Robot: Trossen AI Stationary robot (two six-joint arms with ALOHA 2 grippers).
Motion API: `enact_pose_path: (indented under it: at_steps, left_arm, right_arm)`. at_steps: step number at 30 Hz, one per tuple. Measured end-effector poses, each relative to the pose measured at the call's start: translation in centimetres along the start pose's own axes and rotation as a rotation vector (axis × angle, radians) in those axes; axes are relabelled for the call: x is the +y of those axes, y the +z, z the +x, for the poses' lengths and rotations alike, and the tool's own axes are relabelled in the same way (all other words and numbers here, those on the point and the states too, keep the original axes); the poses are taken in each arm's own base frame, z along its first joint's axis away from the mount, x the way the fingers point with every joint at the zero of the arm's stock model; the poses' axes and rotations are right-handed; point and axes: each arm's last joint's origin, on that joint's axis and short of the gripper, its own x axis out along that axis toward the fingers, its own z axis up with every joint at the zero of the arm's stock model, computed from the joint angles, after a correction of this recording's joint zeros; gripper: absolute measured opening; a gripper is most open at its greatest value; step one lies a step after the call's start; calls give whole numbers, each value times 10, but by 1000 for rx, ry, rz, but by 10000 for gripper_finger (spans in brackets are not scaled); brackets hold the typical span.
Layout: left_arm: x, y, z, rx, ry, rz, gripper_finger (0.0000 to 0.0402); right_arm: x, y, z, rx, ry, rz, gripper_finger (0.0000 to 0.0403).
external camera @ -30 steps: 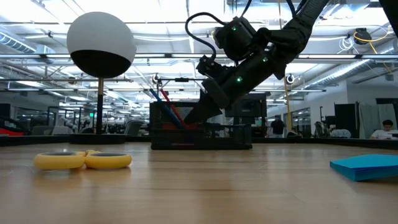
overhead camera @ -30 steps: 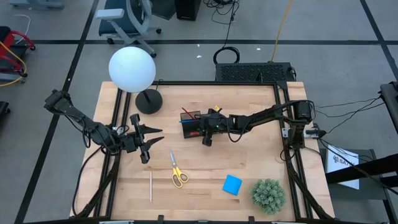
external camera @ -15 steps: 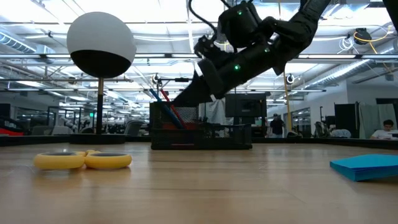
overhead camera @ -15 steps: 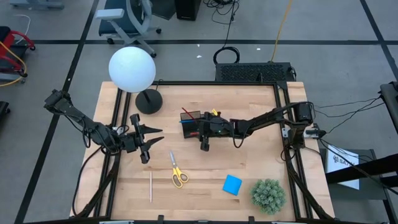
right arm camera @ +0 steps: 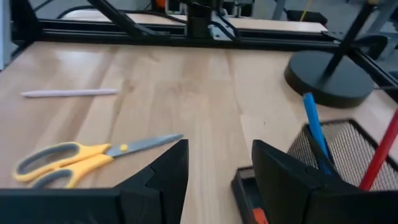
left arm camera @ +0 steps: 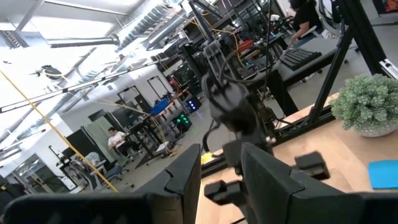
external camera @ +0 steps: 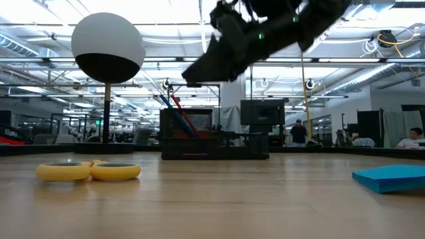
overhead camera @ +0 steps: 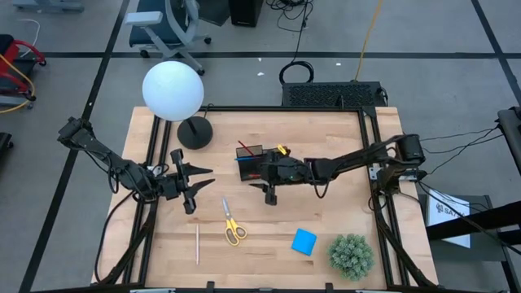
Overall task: Pick and place office supplies into organizer
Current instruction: Put the blue notepad into the desk organizer
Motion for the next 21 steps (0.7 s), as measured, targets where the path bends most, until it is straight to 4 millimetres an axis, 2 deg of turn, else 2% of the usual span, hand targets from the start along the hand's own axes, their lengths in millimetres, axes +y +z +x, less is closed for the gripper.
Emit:
enact_pose_path:
  at_steps: [9,16,21]
  left_arm:
    - [0,0,0,-1,-3,-2,124]
    - [0,0,0,-6,-8,-9,124]
    - [0,0,0,-6,-8,-9,124]
  right_arm:
    - [25,41,-3,68,63,-114,166]
    - [44,57,-10,151,112,-189,166]
    - [48,62,-14,201,126,-196,166]
